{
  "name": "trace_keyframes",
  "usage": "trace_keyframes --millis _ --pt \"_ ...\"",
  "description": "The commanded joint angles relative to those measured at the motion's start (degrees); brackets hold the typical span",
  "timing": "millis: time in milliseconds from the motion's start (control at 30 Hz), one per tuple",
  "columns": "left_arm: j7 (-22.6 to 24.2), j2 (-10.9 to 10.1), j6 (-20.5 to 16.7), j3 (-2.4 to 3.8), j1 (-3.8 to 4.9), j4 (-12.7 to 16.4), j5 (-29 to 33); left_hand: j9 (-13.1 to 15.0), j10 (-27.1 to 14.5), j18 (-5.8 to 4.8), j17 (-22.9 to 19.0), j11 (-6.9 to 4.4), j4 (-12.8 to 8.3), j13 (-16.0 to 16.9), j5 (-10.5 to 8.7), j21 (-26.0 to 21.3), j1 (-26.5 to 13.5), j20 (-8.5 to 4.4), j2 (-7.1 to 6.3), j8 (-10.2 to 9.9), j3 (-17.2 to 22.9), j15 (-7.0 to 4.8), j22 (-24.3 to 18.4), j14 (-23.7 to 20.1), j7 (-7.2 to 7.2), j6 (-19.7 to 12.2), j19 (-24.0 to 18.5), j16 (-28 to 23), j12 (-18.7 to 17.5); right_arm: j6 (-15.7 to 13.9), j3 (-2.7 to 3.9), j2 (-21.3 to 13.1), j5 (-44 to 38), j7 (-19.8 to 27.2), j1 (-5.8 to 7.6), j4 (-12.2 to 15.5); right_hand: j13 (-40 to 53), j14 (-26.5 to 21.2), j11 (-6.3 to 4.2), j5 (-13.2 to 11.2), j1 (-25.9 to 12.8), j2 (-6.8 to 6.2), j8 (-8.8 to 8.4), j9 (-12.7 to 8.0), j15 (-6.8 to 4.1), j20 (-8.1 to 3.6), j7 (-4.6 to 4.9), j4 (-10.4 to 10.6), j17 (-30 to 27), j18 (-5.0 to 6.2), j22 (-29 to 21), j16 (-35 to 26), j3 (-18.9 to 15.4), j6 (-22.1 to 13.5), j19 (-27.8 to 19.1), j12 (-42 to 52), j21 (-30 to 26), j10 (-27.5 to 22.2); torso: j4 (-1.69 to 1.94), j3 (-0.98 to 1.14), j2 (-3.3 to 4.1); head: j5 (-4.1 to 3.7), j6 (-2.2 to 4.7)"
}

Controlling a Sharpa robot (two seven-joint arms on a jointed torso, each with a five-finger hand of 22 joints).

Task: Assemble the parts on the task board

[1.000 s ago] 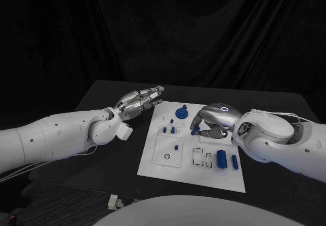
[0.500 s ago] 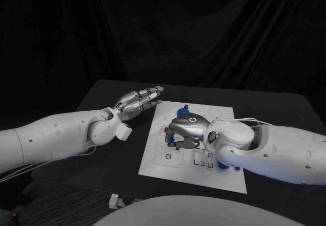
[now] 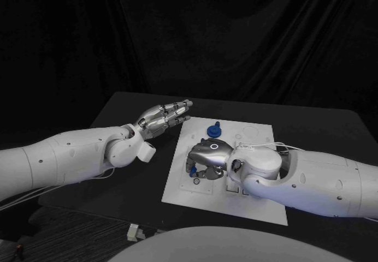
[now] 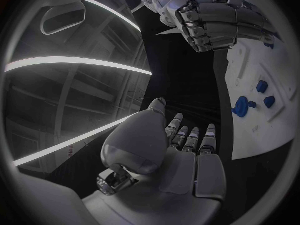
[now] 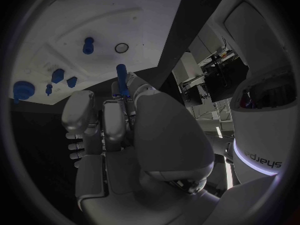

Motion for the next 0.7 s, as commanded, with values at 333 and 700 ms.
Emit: trace_keyframes --millis 333,700 --pt "0.7 0.4 0.7 0.06 -0.14 -0.1 0.4 0.1 0.1 0.58 -0.1 0.35 -0.4 0.0 0.10 0.3 0.2 0.56 0.14 0.3 0.0 0.33 -0.1 0.0 0.10 0.1 0.0 -0.2 0.2 3.0 0.05 -0.4 -2.2 -0.8 -1.28 -0.3 0.1 0.9 -2.35 0.4 0.6 -0.29 -0.26 0.1 -0.17 -0.08 0.06 -0.1 -0.2 -0.46 8.7 0.0 0.3 0.5 0.2 -0.2 0.2 2.8 -0.15 0.01 -0.05 0.33 -0.01" --pt "0.7 0.5 0.9 0.06 -0.20 -0.2 0.4 0.1 0.1 0.58 -0.1 0.35 -0.4 0.0 0.10 0.3 0.2 0.56 0.14 0.3 0.0 0.33 -0.1 0.0 0.10 0.1 0.0 -0.2 0.2 2.6 0.05 -0.8 -2.2 -0.9 -1.91 -0.1 0.1 0.9 -2.36 0.5 0.6 -0.33 -0.27 0.1 -0.17 -0.08 0.06 -0.2 -0.2 -0.45 8.7 0.0 0.4 0.6 0.2 -0.3 0.2 2.9 -0.17 0.00 -0.09 0.56 -0.01"
